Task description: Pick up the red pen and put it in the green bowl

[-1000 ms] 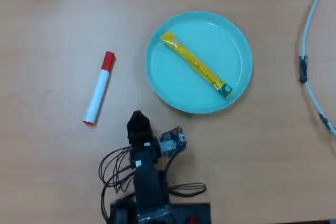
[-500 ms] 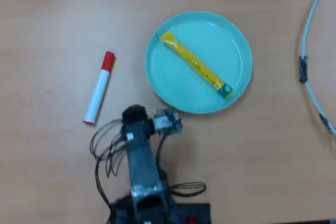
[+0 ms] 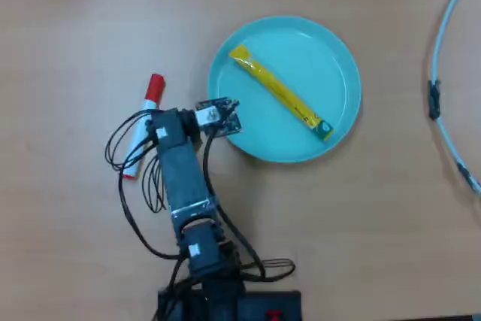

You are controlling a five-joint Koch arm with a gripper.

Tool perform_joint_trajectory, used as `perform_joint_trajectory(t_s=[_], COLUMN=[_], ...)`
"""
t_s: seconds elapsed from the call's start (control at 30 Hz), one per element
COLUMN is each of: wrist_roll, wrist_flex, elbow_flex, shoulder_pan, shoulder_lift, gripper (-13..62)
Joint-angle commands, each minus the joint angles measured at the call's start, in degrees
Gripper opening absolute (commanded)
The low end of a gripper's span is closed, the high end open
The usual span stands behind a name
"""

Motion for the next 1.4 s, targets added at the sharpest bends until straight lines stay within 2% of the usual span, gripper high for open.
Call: perform_joint_trajectory(t_s=[0.0,0.13,0.43,0.83,1.2,1.27,1.37], wrist_roll=[-6.9,-11.5,-9.2,-8.9,-6.1,-2.6,1.6], wrist_flex=[3.3,3.2,13.0,12.4,12.0,11.5,10.5], elbow_flex=[-6.5,-10.2,-32.6,-34.7,-35.4,-35.4,-35.5], shoulder_pan=[-1.5,-5.3,-13.4,-18.0,-19.8,-19.9,-20.7], shoulder_lift=[0.4,-1.8,-20.0,-31.2,-33.7,-34.3,-35.4], gripper=[32.8,32.8,33.1,33.6,32.2,29.0,17.1])
